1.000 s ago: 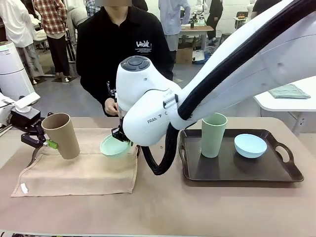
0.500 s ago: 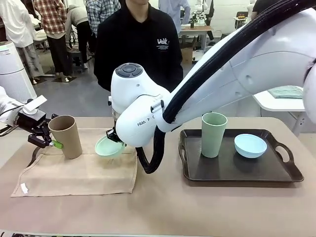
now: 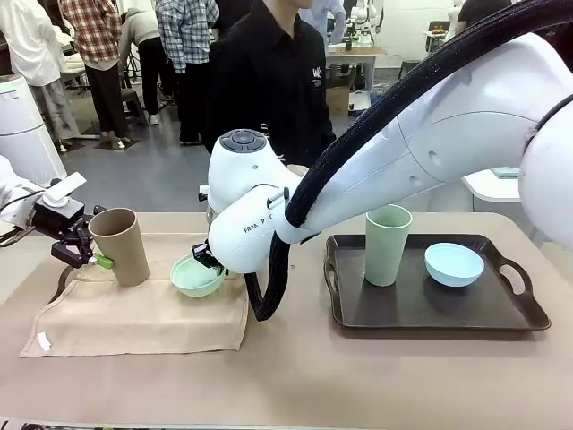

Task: Set up a tray with a mat and arrange the tableware.
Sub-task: Place the Picnic Bowl and Reusable plastic cup back onto the Handle tray in front of the human's position.

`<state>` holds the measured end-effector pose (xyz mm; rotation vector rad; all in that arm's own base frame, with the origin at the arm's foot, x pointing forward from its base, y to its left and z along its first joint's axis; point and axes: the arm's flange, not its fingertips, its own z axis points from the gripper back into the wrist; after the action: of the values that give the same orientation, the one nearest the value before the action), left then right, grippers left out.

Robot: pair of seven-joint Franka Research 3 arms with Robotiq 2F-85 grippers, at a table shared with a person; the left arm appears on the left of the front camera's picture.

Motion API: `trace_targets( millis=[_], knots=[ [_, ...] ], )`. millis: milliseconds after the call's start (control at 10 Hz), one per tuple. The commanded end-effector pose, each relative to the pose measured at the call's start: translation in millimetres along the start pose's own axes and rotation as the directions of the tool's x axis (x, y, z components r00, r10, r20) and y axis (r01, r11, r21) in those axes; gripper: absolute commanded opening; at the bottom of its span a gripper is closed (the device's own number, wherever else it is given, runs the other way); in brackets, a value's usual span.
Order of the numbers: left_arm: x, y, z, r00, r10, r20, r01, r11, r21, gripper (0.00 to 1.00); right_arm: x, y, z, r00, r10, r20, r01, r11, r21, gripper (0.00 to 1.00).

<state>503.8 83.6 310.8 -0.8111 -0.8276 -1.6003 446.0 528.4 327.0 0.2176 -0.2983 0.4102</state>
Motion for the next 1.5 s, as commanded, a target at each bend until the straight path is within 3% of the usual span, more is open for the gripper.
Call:
trace_targets(
  millis=[0,100,200,500,900,1000,1100,1200,1300,1400],
  knots=[
    [2.4,4.4,1.1,0.999,0.012,0.029,-0.012,1.0,0.011,1.0,2.5,0.1,0.0,1.0,0.007,-0.002,-0.007,1.0,0.003,0.84],
    [2.6,4.1,1.4,0.999,0.028,0.028,-0.029,1.0,0.013,1.0,4.0,3.4,7.7,1.0,-0.018,-0.006,0.018,0.999,-0.033,0.84],
    [2.5,3.4,1.3,0.998,0.063,0.011,-0.063,0.998,0.01,1.0,4.4,5.6,14.2,1.0,-0.026,-0.015,0.025,0.997,-0.069,1.0],
    [-6.5,3.3,5.8,0.979,0.191,-0.077,-0.189,0.981,0.034,1.0,-2.9,20.9,56.4,0.999,-0.009,0.034,0.012,0.995,-0.096,1.0],
    [-6.7,-10.5,27.8,0.932,0.274,-0.236,-0.261,0.961,0.088,1.0,-31.7,32.0,122.7,0.993,0.027,0.114,-0.019,0.997,-0.071,1.0],
    [7.5,-23.6,37.7,0.898,0.304,-0.319,-0.283,0.953,0.112,1.0,-40.9,32.0,138.7,0.995,0.003,0.101,0.006,0.996,-0.091,1.0],
    [36.5,-42.5,47.0,0.835,0.342,-0.43,-0.297,0.94,0.17,1.0,-50.6,31.4,156.5,0.995,-0.028,0.091,0.038,0.992,-0.116,1.0],
    [68.5,-60.8,50.9,0.779,0.404,-0.48,-0.316,0.914,0.255,1.0,-57.4,30.6,172.0,0.995,-0.057,0.084,0.069,0.987,-0.147,1.0],
    [101.0,-77.2,53.3,0.747,0.453,-0.486,-0.304,0.883,0.356,1.0,-64.6,30.2,187.9,0.994,-0.076,0.082,0.09,0.98,-0.178,1.0],
    [131.5,-90.0,49.5,0.714,0.548,-0.435,-0.313,0.806,0.502,1.0,-71.0,31.1,205.0,0.992,-0.107,0.073,0.119,0.973,-0.196,1.0]
  ],
)
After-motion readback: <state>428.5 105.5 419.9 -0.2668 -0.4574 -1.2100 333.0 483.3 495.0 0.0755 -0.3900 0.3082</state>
